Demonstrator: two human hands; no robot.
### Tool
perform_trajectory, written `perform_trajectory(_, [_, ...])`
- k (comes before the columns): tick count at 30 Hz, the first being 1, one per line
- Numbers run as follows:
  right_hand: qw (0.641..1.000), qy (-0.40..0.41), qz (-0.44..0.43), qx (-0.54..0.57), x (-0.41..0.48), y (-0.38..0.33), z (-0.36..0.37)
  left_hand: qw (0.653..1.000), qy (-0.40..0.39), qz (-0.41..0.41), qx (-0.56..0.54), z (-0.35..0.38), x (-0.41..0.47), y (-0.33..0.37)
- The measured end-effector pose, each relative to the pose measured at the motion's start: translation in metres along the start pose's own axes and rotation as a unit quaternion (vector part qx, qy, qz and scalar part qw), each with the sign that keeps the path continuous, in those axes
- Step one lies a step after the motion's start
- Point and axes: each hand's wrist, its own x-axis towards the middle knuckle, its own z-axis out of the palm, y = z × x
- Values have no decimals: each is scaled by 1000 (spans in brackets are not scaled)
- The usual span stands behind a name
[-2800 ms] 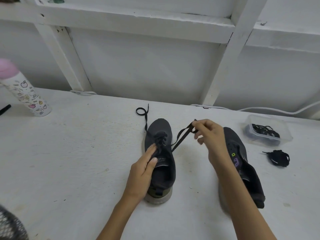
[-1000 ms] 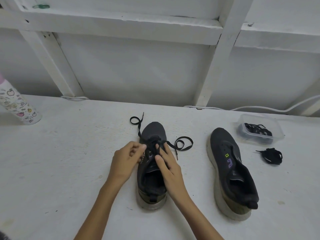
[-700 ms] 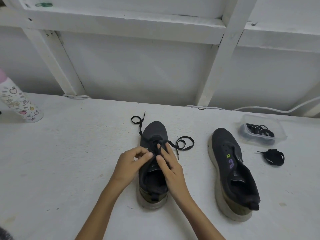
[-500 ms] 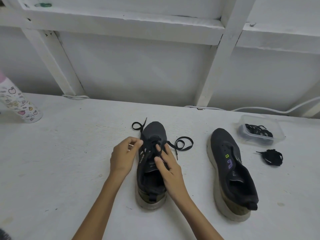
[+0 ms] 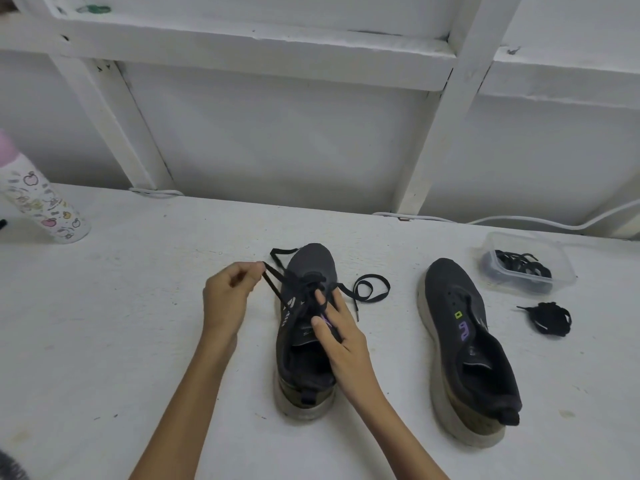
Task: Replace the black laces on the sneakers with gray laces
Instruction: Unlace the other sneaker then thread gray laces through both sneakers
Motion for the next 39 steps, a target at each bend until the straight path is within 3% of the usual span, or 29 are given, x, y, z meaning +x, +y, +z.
perform_trajectory(2, [1000, 3, 0, -1, -1, -1, 0, 999, -29, -23, 12, 1, 2, 1])
perform_trajectory(6, [1000, 8, -8, -8, -2, -4, 1, 980, -171, -82, 55, 1, -18, -3])
perform_trajectory(8, [1000, 9, -9, -6, -2, -6, 2, 968, -235, -69, 49, -1, -31, -4])
perform_trajectory(10, [1000, 9, -12, -2, -2, -8, 2, 967, -246, -37, 62, -1, -35, -5])
perform_trajectory(12, [1000, 8, -10, -1, -3, -8, 2, 977, -203, -18, 66, -1, -28, -2])
perform_trajectory(16, [1000, 5, -1, 0, -3, -7, 1, 997, 30, -31, -66, -12, 6, 11])
perform_trajectory(18, [1000, 7, -3, 3, -3, -8, 1, 994, 52, -32, -90, -17, 13, 15])
perform_trajectory(21, [1000, 10, -11, 0, -3, -9, 1, 996, -52, -60, -43, -11, 2, 10])
perform_trajectory(24, [1000, 8, -14, -4, -3, -9, 1, 975, -197, -101, 20, -6, -20, -2])
perform_trajectory(26, [1000, 8, -16, -1, -3, -10, 1, 964, -240, -113, 34, -2, -30, -6])
perform_trajectory(31, [1000, 8, -17, -3, -3, -7, 1, 972, -223, -51, 62, 1, -31, -2])
perform_trajectory(33, [1000, 7, -13, -4, -3, -6, 1, 985, -157, -25, 65, 1, -24, 0])
perform_trajectory(36, [1000, 5, -2, -1, -3, -6, 0, 999, 17, -19, -23, -8, -3, 7])
perform_trajectory(37, [1000, 4, -2, 1, -4, -6, 0, 997, 47, -17, -52, -11, 1, 11])
perform_trajectory(39, [1000, 7, -5, 6, -4, -8, 0, 998, 29, -18, -55, -13, 4, 15])
